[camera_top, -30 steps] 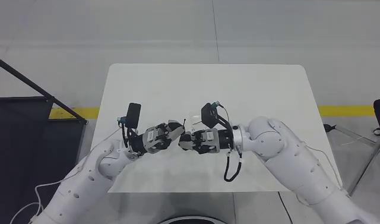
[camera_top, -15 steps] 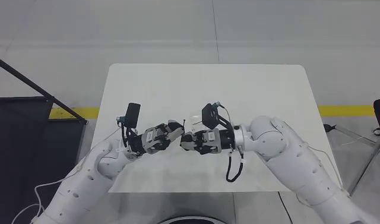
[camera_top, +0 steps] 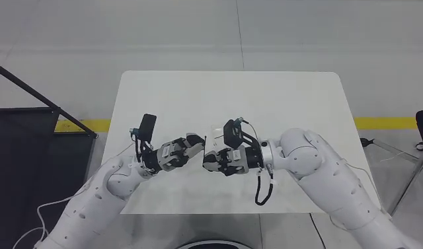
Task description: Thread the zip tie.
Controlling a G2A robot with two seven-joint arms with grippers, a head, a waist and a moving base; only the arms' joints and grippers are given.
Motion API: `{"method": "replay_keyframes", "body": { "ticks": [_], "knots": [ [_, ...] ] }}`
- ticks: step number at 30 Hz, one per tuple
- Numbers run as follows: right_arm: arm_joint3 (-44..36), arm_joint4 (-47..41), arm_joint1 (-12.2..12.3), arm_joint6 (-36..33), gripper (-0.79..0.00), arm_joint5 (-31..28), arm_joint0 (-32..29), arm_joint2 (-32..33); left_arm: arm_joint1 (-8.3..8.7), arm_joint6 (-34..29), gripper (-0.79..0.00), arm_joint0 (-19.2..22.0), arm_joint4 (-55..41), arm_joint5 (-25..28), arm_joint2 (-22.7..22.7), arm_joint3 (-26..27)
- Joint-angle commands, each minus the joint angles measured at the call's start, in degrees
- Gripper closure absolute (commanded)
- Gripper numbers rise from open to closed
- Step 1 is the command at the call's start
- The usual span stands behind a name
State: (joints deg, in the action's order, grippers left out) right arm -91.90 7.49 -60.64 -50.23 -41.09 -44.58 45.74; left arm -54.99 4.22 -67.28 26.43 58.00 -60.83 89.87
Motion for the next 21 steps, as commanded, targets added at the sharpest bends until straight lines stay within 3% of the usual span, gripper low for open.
{"method": "replay_keyframes", "body": {
  "ticks": [1, 4, 10, 15, 21],
  "knots": [
    [-0.2, 0.19, 0.06, -0.69, 0.0, 0.19, -0.01, 0.07, 0.16, -0.81, -0.268, -0.02, -0.72, 0.0, 0.0, -0.18],
    [-0.61, 0.8, 0.18, -2.0, 0.0, 0.59, 0.16, 0.21, 0.51, -2.33, -0.326, 0.05, -1.57, 0.0, -0.07, -0.33],
    [-1.94, 2.35, 0.52, -3.81, 0.0, 2.31, -0.04, 0.84, 1.83, -6.91, -0.366, 0.37, -4.18, 0.0, 0.43, 0.66],
    [-2.78, 2.66, 0.7, -4.91, 0.0, 2.79, -0.28, 1.02, 2.87, -8.76, -0.357, 0.75, -6.28, 0.0, 1.14, 1.38],
    [-3.0, 2.79, 0.67, -5.31, 0.0, 3.16, -0.17, 0.82, 3.27, -8.96, -0.292, 1.79, -6.99, 0.0, 2.94, 0.91]
  ]
}}
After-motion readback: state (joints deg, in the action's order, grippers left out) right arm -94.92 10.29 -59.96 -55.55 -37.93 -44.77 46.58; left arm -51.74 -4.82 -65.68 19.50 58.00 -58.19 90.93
